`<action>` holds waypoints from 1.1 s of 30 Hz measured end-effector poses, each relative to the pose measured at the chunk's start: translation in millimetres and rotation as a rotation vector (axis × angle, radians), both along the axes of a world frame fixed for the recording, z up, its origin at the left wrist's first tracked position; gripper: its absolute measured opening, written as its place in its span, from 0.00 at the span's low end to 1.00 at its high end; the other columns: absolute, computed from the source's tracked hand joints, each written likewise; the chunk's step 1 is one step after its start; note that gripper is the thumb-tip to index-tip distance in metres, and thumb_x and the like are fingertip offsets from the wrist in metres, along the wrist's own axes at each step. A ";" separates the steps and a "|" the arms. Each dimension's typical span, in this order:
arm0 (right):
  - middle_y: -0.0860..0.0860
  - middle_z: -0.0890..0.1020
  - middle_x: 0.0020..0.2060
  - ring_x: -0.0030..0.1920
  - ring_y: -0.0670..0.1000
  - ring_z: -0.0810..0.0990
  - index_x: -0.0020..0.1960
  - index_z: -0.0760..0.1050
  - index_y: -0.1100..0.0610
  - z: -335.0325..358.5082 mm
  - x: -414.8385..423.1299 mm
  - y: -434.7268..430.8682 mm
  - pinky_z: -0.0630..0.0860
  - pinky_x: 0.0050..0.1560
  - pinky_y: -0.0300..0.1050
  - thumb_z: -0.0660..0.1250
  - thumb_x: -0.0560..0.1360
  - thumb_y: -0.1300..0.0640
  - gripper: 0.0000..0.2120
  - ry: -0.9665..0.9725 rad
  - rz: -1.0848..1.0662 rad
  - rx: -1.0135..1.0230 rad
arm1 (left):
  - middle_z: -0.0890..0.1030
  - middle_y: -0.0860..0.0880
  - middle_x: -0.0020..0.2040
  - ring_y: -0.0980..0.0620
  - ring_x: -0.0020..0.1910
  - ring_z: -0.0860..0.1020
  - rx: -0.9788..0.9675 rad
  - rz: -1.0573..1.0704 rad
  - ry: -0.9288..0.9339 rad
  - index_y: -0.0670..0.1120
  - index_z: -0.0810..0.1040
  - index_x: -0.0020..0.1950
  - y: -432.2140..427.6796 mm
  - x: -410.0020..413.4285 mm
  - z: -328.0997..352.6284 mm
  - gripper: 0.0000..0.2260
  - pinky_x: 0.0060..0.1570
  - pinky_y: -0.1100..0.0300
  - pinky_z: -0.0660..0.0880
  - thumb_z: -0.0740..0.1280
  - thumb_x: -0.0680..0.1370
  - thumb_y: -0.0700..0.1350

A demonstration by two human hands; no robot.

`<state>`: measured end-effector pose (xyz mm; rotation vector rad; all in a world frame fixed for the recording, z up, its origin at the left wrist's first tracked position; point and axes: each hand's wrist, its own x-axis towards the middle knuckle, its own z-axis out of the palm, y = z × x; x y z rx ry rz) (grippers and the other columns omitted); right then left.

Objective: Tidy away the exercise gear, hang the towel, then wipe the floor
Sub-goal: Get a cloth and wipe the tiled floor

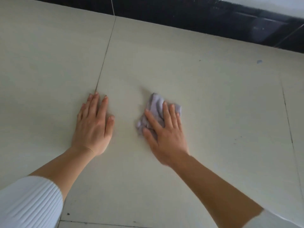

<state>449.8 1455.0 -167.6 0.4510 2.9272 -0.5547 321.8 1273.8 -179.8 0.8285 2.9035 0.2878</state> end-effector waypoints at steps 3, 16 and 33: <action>0.55 0.55 0.77 0.77 0.58 0.47 0.75 0.59 0.42 -3.8 72.0 -49.2 0.49 0.74 0.55 0.50 0.80 0.41 0.24 0.016 0.253 0.034 | 0.60 0.36 0.74 0.39 0.74 0.58 -0.013 -0.025 -0.004 0.39 0.61 0.74 0.2 0.6 3.1 0.28 0.71 0.44 0.56 0.48 0.78 0.52; 0.52 0.45 0.78 0.77 0.55 0.40 0.77 0.38 0.42 3.9 29.7 83.4 0.36 0.75 0.53 0.39 0.80 0.40 0.27 -0.224 -0.313 0.244 | 0.31 0.45 0.76 0.48 0.75 0.34 -0.247 -0.200 -0.218 0.54 0.39 0.77 -73.0 -13.9 29.4 0.32 0.73 0.54 0.40 0.51 0.79 0.62; 0.50 0.62 0.75 0.76 0.53 0.57 0.74 0.62 0.48 0.3 66.3 -174.6 0.46 0.77 0.51 0.64 0.72 0.48 0.30 -0.050 0.678 0.081 | 0.30 0.46 0.75 0.47 0.76 0.36 -0.420 -0.067 -0.209 0.48 0.34 0.76 -110.3 -0.4 36.3 0.35 0.74 0.51 0.39 0.39 0.75 0.64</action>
